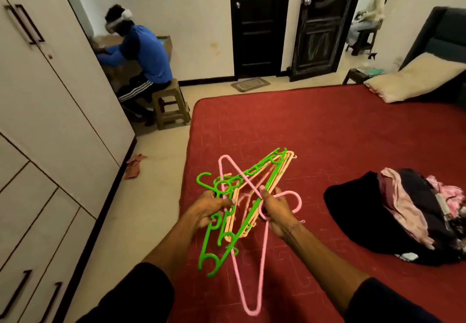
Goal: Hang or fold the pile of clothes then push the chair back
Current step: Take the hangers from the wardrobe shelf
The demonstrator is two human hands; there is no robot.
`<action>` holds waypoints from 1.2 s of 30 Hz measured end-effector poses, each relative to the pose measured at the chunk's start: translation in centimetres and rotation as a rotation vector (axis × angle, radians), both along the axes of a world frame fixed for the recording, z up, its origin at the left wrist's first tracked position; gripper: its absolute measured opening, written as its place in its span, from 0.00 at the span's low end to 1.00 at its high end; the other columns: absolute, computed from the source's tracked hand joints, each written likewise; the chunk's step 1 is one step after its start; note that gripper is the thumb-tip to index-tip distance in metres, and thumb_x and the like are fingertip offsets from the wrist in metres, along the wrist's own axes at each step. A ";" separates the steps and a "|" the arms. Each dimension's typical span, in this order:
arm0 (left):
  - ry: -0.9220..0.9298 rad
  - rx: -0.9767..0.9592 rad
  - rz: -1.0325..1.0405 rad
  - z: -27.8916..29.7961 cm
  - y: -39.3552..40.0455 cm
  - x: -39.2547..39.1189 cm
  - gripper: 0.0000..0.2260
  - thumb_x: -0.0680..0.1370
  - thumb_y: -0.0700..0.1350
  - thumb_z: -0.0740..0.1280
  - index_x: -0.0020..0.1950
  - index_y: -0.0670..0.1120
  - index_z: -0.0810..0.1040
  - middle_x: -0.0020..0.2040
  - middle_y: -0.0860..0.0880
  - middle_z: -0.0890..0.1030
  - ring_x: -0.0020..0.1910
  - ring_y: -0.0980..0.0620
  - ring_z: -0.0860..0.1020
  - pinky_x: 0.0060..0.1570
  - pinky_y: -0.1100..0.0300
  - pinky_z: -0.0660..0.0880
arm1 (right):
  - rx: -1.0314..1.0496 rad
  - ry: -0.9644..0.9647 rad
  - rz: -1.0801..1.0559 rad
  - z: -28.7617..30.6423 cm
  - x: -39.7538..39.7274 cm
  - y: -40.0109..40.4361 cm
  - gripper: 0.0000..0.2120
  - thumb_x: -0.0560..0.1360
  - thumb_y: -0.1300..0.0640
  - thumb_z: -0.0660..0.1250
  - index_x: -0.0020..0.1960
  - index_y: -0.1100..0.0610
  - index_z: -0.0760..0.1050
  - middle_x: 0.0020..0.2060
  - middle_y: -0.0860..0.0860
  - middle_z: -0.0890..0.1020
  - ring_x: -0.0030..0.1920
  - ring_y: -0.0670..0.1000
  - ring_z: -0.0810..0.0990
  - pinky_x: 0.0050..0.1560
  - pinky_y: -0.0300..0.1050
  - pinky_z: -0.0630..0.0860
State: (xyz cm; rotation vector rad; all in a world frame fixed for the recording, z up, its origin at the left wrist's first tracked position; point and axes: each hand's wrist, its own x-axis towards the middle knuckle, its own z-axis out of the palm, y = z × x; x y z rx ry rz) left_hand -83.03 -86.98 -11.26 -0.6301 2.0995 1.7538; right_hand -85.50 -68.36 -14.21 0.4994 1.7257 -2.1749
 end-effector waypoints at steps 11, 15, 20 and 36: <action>-0.084 -0.074 0.084 -9.7 -2.0 -11.8 0.12 0.74 0.28 0.68 0.48 0.44 0.78 0.39 0.44 0.80 0.33 0.51 0.75 0.27 0.62 0.69 | -0.019 -0.077 -0.074 -9.4 -14.8 -3.5 0.13 0.82 0.60 0.65 0.65 0.52 0.73 0.32 0.53 0.78 0.25 0.48 0.74 0.26 0.41 0.73; -0.030 -0.107 0.156 -11.8 -3.0 -17.4 0.14 0.73 0.28 0.69 0.50 0.46 0.79 0.41 0.47 0.82 0.35 0.52 0.78 0.28 0.63 0.73 | -0.036 -0.075 -0.039 -11.5 -20.5 -5.3 0.14 0.80 0.54 0.69 0.63 0.56 0.75 0.40 0.56 0.83 0.37 0.53 0.79 0.34 0.44 0.72; 0.030 -0.185 0.195 -14.1 -5.1 -24.8 0.15 0.73 0.28 0.69 0.52 0.47 0.76 0.38 0.46 0.79 0.30 0.51 0.75 0.23 0.63 0.70 | 0.050 -0.031 0.081 -13.6 -27.6 -7.3 0.23 0.77 0.43 0.71 0.67 0.51 0.73 0.44 0.49 0.84 0.46 0.51 0.81 0.48 0.49 0.76; -0.013 -0.448 0.045 -22.4 -10.3 -27.6 0.17 0.77 0.50 0.73 0.61 0.41 0.81 0.55 0.37 0.83 0.54 0.39 0.82 0.48 0.51 0.79 | 0.934 0.017 0.930 -16.6 -31.4 -11.4 0.20 0.86 0.51 0.55 0.62 0.67 0.75 0.62 0.65 0.77 0.63 0.60 0.77 0.48 0.43 0.71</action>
